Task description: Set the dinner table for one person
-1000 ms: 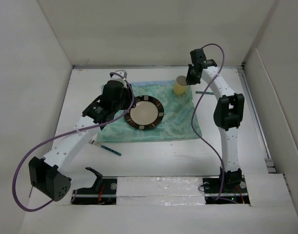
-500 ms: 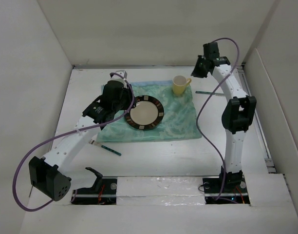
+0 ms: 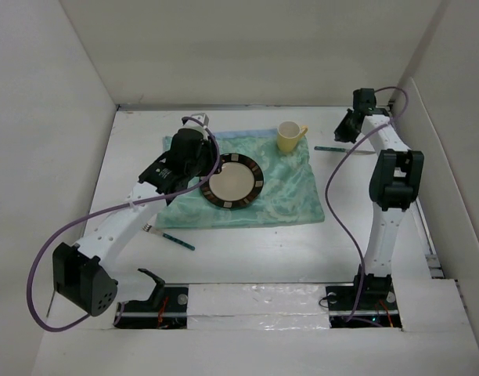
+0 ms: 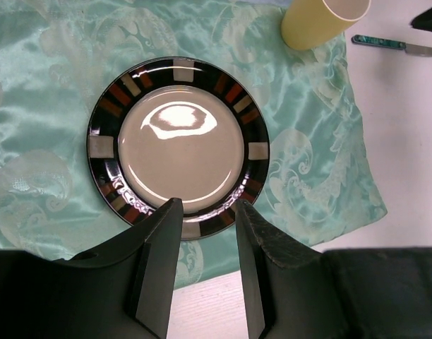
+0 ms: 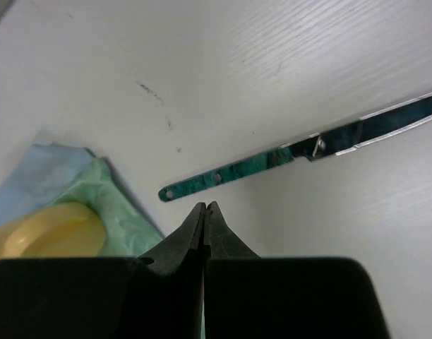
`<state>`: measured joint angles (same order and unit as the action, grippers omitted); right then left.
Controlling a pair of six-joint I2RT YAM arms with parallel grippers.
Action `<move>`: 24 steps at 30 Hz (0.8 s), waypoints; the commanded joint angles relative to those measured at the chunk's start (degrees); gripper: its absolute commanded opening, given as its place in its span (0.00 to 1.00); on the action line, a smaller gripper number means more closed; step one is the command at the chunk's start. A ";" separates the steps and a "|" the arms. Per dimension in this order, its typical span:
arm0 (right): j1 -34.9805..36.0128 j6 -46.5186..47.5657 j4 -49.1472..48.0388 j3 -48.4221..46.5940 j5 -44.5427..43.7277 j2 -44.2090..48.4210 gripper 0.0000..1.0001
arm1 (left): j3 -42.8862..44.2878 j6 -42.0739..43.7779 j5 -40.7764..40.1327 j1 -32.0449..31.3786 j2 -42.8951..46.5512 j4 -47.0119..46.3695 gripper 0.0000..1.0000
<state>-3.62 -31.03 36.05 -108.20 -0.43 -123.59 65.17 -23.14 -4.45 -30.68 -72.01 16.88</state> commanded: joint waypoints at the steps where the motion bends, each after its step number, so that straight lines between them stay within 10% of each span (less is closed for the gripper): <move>1: 1.16 1.31 1.56 -8.06 -0.02 -5.77 0.00 | 2.07 0.72 1.20 0.00 0.03 -2.21 0.33; 7: 1.16 2.81 7.19 -19.49 -1.42 -14.04 0.00 | 0.49 -0.24 2.68 0.00 0.46 -2.56 0.33; 24: 3.35 6.59 10.52 -8.70 -4.23 -11.24 0.00 | -0.56 0.37 3.39 0.00 0.73 -3.08 0.33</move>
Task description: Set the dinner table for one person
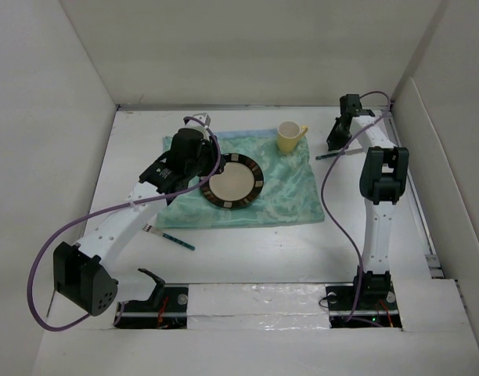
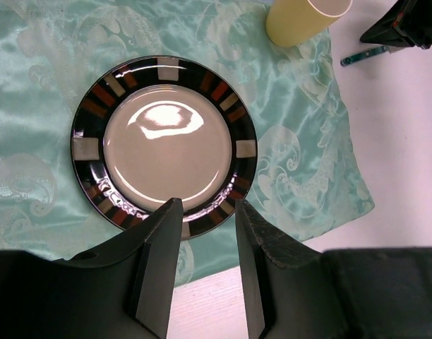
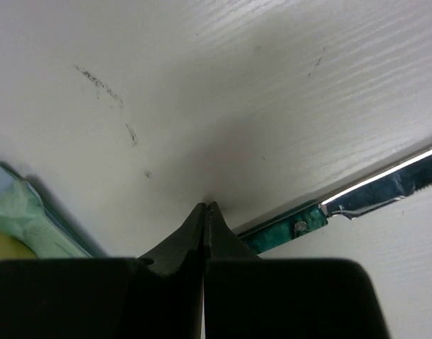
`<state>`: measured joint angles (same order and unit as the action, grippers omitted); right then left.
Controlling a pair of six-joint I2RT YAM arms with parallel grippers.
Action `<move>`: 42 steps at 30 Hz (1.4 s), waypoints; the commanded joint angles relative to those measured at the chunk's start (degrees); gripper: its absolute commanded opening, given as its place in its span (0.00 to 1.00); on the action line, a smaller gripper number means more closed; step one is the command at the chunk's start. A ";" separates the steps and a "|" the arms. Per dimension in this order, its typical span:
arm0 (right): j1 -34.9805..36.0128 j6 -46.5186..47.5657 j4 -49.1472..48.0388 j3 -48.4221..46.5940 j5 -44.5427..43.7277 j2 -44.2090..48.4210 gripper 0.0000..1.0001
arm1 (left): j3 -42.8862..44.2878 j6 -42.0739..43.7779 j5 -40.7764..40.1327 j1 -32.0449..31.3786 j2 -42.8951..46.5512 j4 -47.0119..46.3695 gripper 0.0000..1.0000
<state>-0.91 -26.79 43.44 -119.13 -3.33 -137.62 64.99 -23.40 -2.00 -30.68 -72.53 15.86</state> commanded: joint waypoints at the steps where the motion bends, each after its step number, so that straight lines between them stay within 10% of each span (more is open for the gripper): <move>1: 0.64 2.35 3.14 2.41 -1.33 3.23 0.00 | -0.39 0.63 0.95 0.00 1.25 -2.15 0.33; 15: -1.64 7.27 -2.48 19.11 1.48 20.80 0.02 | -3.03 -0.51 3.93 0.00 4.68 -2.06 0.33; 23: -4.45 7.18 -2.05 23.94 0.86 24.16 0.46 | -4.87 -1.74 5.08 0.00 7.40 -3.02 0.33; 42: -2.17 6.57 2.43 15.25 -4.04 12.92 0.47 | -8.82 -3.06 9.03 0.00 7.67 -4.78 0.32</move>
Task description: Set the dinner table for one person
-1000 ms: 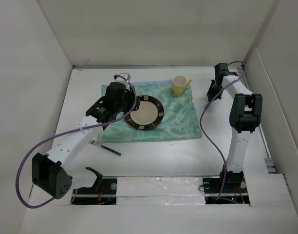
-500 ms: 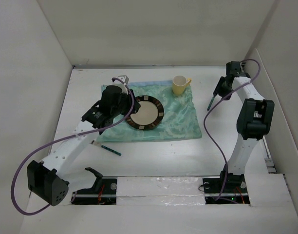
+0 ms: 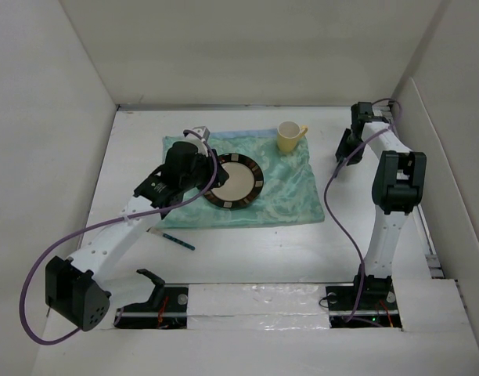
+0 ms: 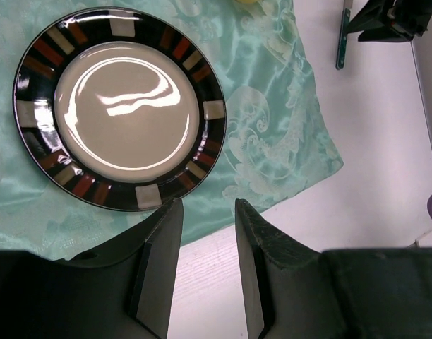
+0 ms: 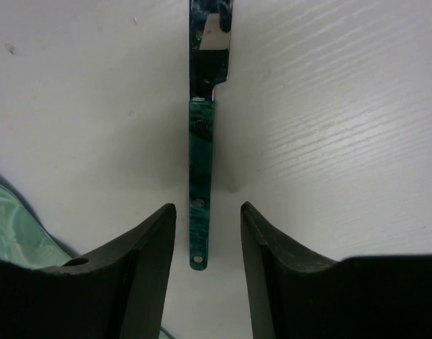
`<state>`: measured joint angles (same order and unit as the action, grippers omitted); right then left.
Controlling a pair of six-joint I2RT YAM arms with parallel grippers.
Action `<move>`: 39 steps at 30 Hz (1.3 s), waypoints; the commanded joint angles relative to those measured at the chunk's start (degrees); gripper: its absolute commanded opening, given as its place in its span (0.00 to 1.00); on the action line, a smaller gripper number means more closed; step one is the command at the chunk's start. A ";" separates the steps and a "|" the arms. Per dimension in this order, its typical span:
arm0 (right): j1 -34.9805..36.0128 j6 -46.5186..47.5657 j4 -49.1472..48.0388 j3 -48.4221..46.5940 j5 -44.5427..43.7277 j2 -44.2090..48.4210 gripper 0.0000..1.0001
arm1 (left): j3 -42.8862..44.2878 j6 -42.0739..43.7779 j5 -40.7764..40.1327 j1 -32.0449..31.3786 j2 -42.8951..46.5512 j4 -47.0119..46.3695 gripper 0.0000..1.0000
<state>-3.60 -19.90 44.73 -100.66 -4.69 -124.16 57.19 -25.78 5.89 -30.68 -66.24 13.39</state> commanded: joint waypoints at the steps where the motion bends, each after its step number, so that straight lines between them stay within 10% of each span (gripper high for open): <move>1: 0.52 -0.31 1.50 -3.49 -3.04 -0.99 0.44 | -1.20 -0.76 0.97 0.00 1.64 -2.40 0.32; 30: -0.09 0.21 4.14 -3.58 -2.26 -3.46 0.36 | -1.82 -0.76 -1.58 0.00 3.57 -1.70 0.32; 36: -0.10 0.92 3.87 -0.24 -1.73 -3.11 0.25 | -1.73 -0.50 -2.11 0.00 3.75 -1.43 0.32; 39: -0.62 0.39 3.26 1.51 -2.43 -1.36 0.00 | -1.47 -0.41 -2.11 0.00 3.66 -1.43 0.32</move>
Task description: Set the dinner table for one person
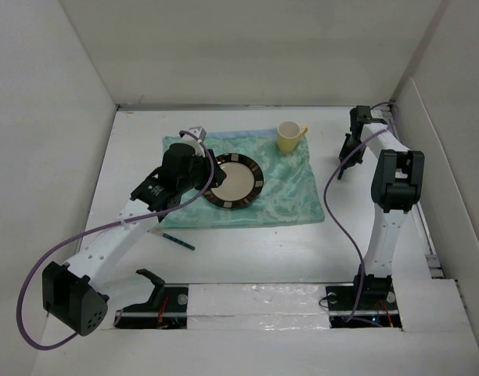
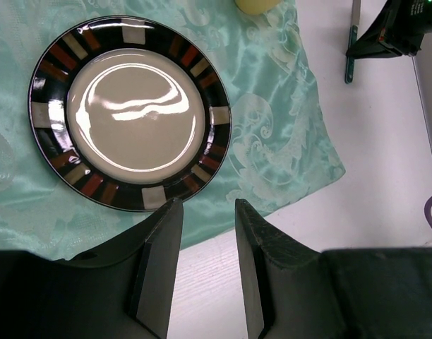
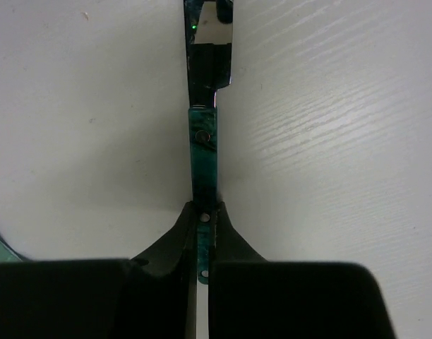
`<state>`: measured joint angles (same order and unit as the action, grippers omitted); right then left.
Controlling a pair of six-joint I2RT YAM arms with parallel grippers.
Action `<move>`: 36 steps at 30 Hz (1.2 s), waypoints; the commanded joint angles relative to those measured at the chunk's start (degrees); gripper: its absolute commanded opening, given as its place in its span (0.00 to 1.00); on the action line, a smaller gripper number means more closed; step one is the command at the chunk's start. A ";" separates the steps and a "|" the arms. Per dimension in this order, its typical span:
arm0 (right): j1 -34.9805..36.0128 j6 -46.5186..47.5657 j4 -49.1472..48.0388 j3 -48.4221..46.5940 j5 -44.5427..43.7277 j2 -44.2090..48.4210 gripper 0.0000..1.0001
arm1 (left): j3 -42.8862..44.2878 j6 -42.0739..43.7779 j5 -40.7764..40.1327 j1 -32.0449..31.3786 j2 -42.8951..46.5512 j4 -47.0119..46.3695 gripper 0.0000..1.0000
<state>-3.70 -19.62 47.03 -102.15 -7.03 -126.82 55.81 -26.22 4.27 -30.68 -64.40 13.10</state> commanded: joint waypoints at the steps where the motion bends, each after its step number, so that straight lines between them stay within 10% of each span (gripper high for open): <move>1: -0.51 -0.50 -0.78 3.88 -1.22 2.62 0.00 | 0.00 0.03 -0.32 0.00 1.74 -0.98 0.32; 11: 2.55 -1.83 -4.04 3.88 2.01 28.19 0.00 | 2.72 1.08 -1.46 0.00 0.68 -0.01 0.32; 20: 26.19 -2.17 -5.71 18.36 6.59 42.09 0.00 | 6.24 -1.98 -9.89 0.00 1.12 4.11 0.31; 28: 35.78 -5.43 -15.90 29.81 8.18 38.24 0.00 | 1.94 -19.20 -21.49 0.53 6.74 14.39 0.08; 36: 33.50 -4.90 -21.01 26.57 8.43 26.20 0.00 | -8.07 -24.41 -11.85 12.18 12.54 23.98 0.32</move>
<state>31.05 -24.25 31.92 -72.10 1.96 -98.28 51.27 -47.00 -11.20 -23.92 -53.56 31.05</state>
